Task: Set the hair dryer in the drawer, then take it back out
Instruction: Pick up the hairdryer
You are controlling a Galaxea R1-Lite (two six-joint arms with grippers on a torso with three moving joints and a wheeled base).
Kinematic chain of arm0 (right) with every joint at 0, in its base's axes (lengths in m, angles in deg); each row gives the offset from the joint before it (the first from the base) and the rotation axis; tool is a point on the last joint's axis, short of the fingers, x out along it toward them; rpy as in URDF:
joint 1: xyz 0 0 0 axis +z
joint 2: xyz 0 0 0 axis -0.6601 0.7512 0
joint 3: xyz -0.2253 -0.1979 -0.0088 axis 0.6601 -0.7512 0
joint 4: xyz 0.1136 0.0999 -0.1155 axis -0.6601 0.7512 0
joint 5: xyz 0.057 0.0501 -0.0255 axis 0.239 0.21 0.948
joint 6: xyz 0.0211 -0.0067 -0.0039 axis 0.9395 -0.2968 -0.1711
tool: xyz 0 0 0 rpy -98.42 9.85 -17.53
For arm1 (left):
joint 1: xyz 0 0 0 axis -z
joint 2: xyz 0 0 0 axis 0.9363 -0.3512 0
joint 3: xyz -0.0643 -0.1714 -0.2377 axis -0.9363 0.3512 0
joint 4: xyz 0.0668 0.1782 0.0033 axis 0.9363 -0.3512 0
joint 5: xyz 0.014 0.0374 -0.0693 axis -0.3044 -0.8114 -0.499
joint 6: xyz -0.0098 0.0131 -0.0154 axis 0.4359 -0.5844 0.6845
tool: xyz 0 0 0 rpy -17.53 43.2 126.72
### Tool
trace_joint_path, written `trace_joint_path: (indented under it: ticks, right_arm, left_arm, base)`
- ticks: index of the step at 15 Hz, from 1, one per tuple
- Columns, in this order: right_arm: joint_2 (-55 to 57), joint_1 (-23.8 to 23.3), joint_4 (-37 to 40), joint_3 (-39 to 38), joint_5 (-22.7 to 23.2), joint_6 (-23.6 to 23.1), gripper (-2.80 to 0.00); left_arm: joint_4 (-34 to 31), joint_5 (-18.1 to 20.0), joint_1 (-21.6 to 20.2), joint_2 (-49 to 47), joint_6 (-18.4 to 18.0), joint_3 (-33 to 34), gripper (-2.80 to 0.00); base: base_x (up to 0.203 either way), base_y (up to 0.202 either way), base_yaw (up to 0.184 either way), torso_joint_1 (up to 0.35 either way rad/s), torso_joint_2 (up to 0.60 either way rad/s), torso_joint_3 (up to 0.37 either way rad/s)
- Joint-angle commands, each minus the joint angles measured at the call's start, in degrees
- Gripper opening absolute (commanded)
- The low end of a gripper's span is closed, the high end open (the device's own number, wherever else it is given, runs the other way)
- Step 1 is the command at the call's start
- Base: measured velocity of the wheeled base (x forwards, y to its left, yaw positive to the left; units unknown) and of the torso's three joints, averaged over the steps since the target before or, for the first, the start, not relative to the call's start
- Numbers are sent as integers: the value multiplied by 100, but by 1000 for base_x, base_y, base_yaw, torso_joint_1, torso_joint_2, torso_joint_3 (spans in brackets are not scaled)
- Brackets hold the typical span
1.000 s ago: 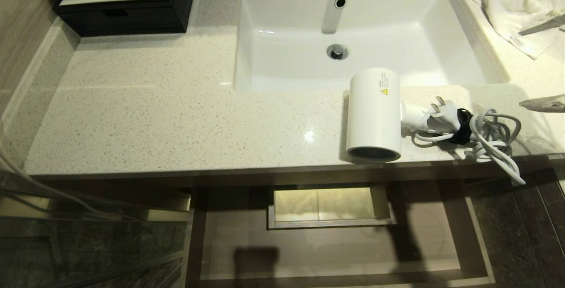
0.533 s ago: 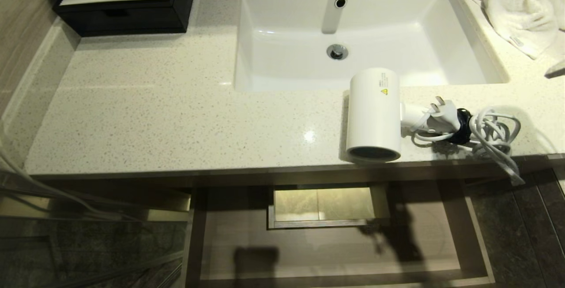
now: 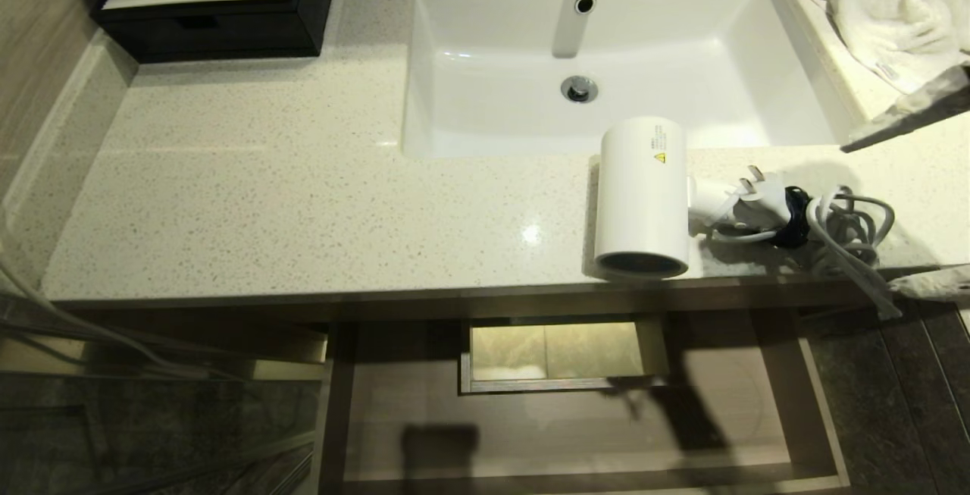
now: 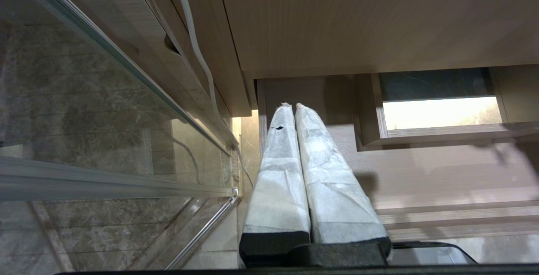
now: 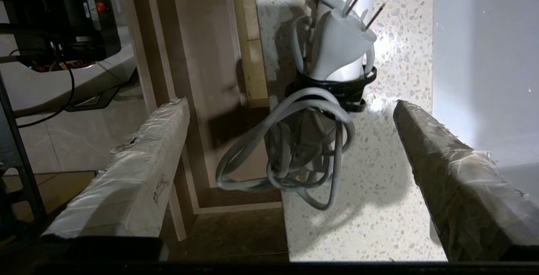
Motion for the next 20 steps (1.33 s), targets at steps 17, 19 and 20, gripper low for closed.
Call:
trace_joint_path:
  ticks: [17,19,20]
  right_arm:
    - [1582,314,-1507,-13,-358,829,0]
    - [1626,306,-1583,-56,-349,829,-280]
    - [1624,306,-1601,-70,-362,852,-280]
  left_arm:
    - [2,0,2,0,0,9,-280]
    - [2,0,-1,0,0,9,-280]
    - [2,0,-7,0,0,9,-280]
  base:
    - [0,0,0,0,0,0]
    - [0,0,0,0,0,0]
    - [0,0,0,0,0,0]
